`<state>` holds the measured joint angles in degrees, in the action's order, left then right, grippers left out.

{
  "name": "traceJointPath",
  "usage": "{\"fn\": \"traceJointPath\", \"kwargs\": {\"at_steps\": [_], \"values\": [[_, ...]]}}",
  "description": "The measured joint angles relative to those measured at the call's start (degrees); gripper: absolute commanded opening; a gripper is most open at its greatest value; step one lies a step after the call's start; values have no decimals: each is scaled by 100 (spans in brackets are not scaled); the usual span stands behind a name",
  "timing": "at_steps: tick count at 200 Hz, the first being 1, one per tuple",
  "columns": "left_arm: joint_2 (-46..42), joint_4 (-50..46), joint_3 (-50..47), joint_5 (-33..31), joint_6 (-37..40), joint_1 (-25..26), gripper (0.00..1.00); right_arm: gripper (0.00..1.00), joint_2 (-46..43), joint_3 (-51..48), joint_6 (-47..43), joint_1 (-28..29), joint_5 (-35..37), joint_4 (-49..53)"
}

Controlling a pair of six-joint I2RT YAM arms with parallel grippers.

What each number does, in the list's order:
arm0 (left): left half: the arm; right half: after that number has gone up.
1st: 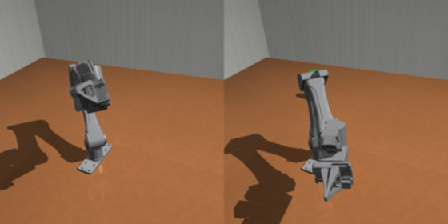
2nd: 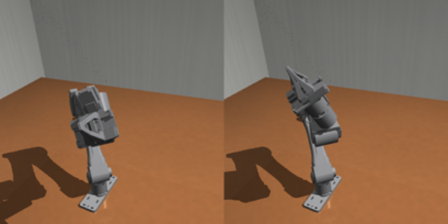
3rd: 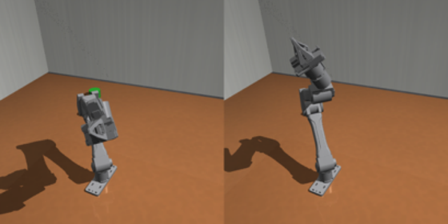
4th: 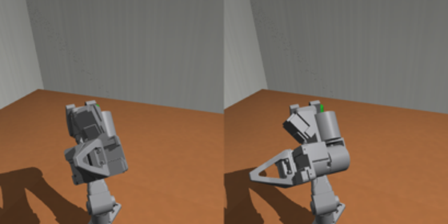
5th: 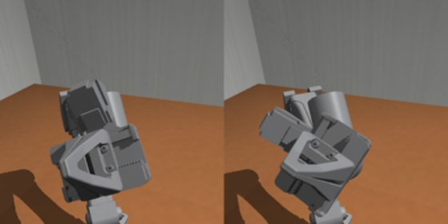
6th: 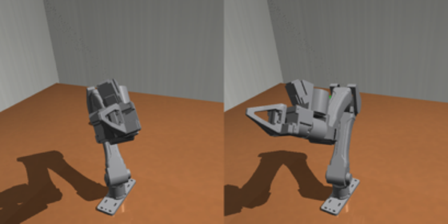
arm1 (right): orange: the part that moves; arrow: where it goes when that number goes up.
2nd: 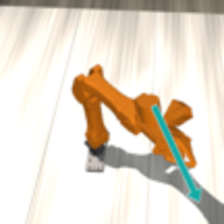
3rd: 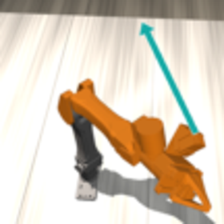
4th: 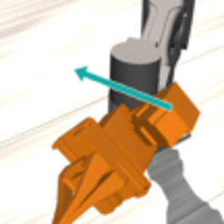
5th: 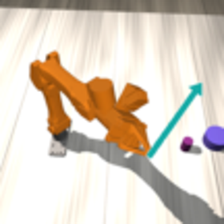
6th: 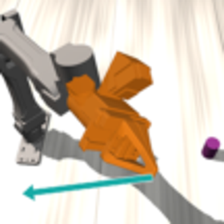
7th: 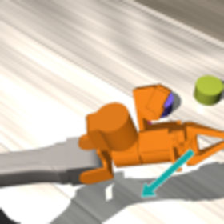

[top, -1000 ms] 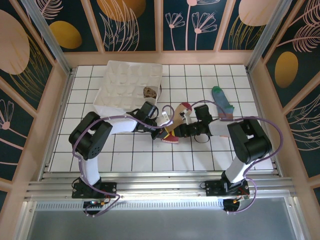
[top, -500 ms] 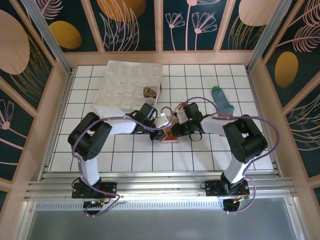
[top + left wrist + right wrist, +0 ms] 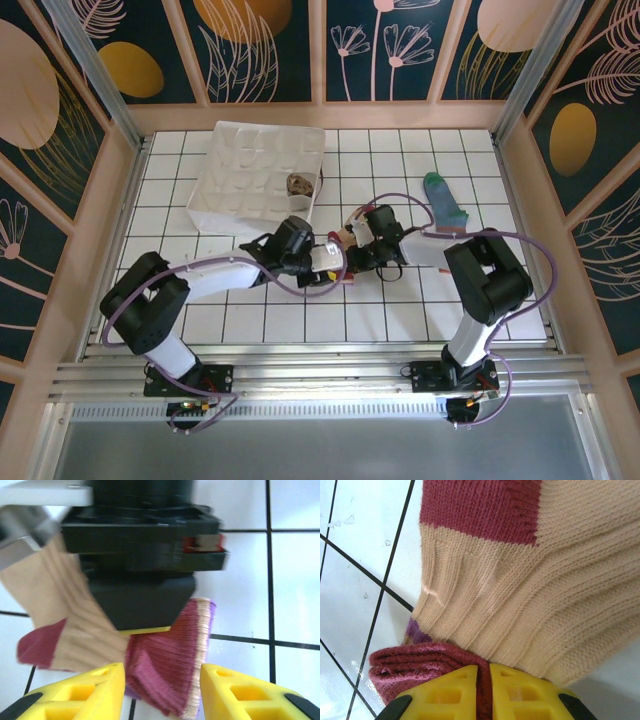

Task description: Roll the socks

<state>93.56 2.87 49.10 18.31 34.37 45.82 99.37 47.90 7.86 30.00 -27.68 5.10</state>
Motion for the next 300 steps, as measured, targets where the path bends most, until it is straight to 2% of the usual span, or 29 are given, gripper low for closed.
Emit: {"fn": "traceJointPath", "kwargs": {"at_steps": [63, 117, 151, 226, 263, 300], "values": [[527, 269, -133, -560, 680, 114, 42, 13, 138, 114, -48, -118, -317, 116], [968, 306, 157, -522, 1003, 125, 28, 10, 273, 229, -153, -262, -621, 245], [946, 330, 133, -538, 1023, 144, 39, 9, 293, 221, -153, -374, -780, 245], [269, 291, -212, -706, 973, 225, 40, 9, 382, 254, -199, -426, -931, 269], [361, 271, -210, -752, 984, 389, 40, 8, 463, 350, -264, -452, -1019, 393], [828, 267, -42, -789, 999, 496, 44, 8, 483, 361, -306, -457, -1049, 415]]}}
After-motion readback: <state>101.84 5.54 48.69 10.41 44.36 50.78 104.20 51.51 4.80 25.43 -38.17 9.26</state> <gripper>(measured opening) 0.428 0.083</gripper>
